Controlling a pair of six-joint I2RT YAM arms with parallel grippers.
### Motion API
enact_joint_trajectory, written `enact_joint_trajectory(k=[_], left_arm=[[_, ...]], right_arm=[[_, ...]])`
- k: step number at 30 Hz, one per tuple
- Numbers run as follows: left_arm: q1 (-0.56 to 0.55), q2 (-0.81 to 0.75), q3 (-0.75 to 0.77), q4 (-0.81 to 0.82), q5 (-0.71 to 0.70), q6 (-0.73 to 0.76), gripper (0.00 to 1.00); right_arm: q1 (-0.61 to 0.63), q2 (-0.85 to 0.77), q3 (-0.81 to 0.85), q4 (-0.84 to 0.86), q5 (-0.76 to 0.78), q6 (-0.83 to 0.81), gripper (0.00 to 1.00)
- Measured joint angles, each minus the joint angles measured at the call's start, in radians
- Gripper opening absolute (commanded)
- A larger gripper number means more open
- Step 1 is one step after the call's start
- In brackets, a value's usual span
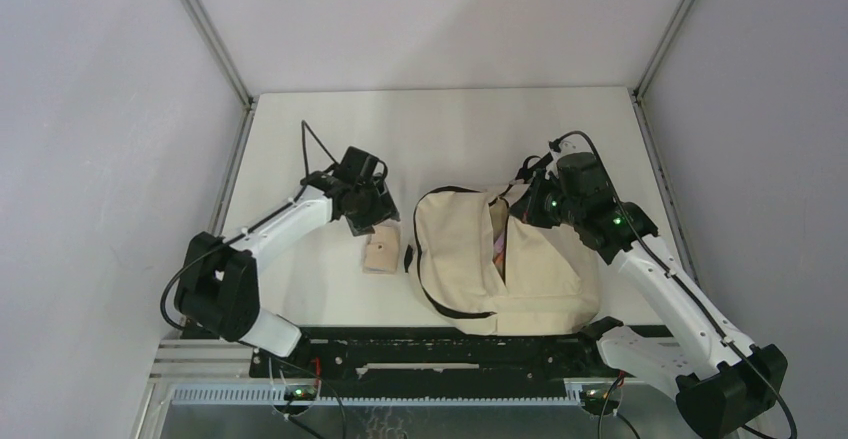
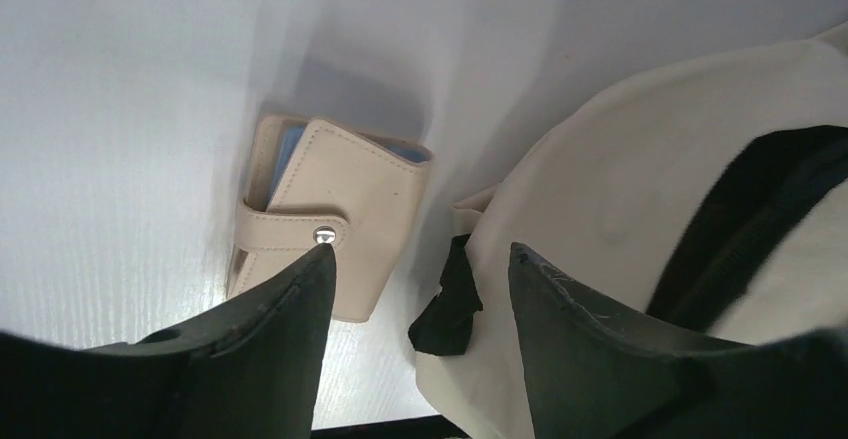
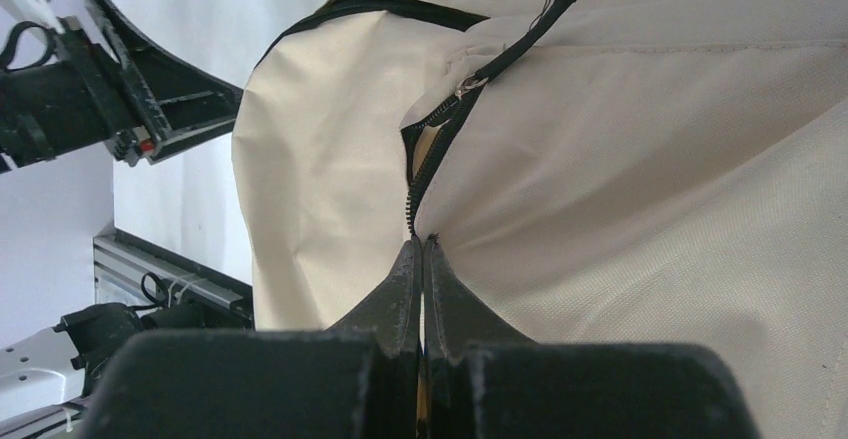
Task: Pack the student bag
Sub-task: Move the personal item to the center of the board, then pick up the personal item from the center of the board.
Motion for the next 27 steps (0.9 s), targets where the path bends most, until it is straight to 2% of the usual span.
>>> enact_joint_trajectory(k=[3,7,11,20,27], left_arm=[[0.019,-0.031,0.005,-0.01,-0.003,0.017,0.62],[0.064,-0.082,-0.02,-0.014,-0.007,0.045,0.66],[0.096,-0.105,-0.093,-0.013,0.001,0.072,0.65],[0.1,-0.068,-0.2,-0.003,0.068,0.096,0.48],[0.1,-0.052,-0.244,0.012,0.069,0.096,0.48]], right_arm=[[0.0,0.0,0.0,0.0,0.003,0.0,0.0],[0.0,0.002,0.0,0.002,0.003,0.0,0.0],[0.001,0.01,0.0,0.003,0.001,0.0,0.0],[0.001,0.017,0.0,0.009,-0.005,0.0,0.0],[0.001,0.018,0.0,0.01,-0.009,0.001,0.0]])
